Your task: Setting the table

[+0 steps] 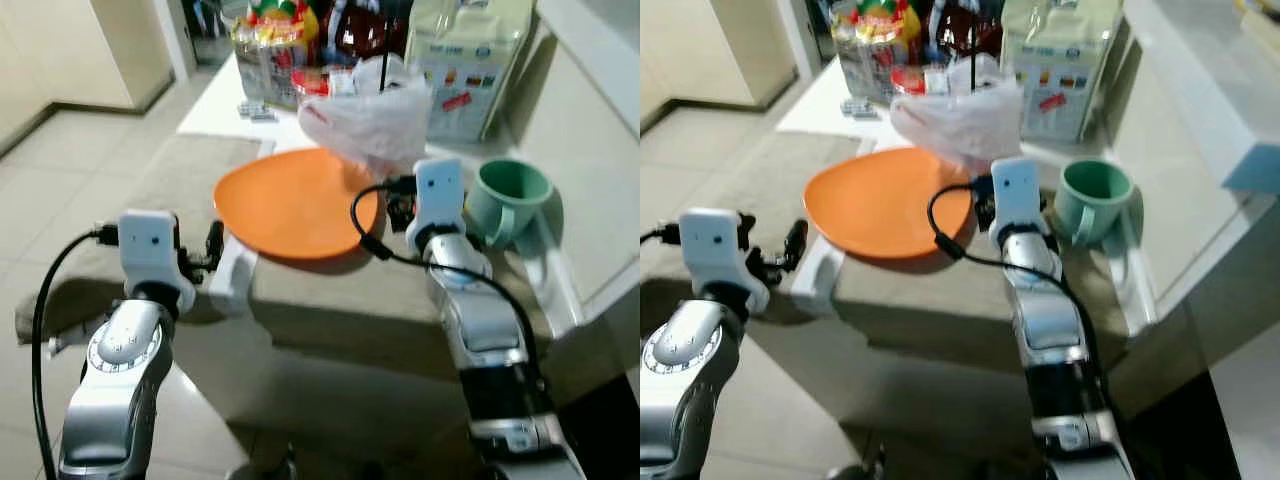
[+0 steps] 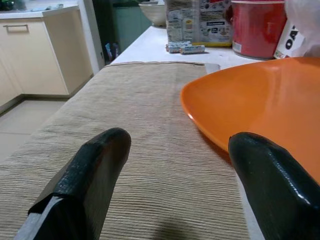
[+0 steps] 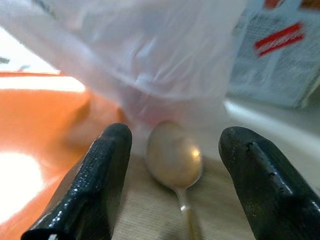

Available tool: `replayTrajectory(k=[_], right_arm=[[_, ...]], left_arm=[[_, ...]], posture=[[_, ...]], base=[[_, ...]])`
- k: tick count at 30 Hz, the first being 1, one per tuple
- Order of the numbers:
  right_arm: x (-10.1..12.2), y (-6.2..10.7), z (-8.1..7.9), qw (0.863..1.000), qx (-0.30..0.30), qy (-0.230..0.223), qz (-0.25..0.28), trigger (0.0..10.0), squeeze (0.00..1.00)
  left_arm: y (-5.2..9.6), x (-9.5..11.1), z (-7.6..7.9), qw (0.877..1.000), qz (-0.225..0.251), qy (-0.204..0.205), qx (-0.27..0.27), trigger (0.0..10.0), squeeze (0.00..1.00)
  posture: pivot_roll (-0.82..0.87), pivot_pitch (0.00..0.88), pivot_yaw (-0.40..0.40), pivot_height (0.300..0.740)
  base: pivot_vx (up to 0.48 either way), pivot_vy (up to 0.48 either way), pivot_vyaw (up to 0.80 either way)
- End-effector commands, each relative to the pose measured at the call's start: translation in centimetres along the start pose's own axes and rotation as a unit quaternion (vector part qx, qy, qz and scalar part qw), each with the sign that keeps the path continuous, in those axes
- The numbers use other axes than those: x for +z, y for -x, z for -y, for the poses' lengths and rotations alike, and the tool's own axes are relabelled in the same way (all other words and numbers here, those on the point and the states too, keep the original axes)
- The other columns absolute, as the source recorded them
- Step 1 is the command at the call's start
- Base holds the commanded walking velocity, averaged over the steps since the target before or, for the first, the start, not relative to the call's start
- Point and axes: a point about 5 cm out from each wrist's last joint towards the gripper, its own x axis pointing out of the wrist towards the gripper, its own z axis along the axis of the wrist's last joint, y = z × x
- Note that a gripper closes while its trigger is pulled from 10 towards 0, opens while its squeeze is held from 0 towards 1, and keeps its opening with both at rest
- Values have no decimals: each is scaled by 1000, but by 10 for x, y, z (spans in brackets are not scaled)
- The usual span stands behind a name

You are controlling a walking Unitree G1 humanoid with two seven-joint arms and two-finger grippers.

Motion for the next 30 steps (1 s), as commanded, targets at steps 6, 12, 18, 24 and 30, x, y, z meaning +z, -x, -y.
replayTrajectory(k=[6, 12, 18, 24, 30], right_arm=[[6, -10, 2, 999, 18, -17, -45, 10000, 0], [-14, -14, 4, 992, 14, -18, -128, 10000, 0], [-26, -9, 9, 986, -3, -18, -163, 10000, 0], [-46, -4, 2, 977, 4, -34, -211, 10000, 0], [-55, -2, 1, 973, 1, -42, -227, 0, 0]], left_arm=[[-1, 2, 0, 1000, 3, 1, 2, 10000, 0], [1, 2, 1, 1000, 3, 4, 3, 10000, 0], [3, 2, 0, 1000, 2, 2, 5, 10000, 0], [4, 3, 1, 1000, 0, 1, 2, 10000, 0], [4, 3, 1, 1000, 0, 0, 0, 10000, 0]], posture=[[-12, 44, 21, 740], [-3, 53, 18, 740], [-1, 60, 20, 740], [-4, 70, 28, 740], [3, 74, 29, 740]], base=[[0, 0, 0], [0, 0, 0], [0, 0, 0], [0, 0, 0], [0, 0, 0]])
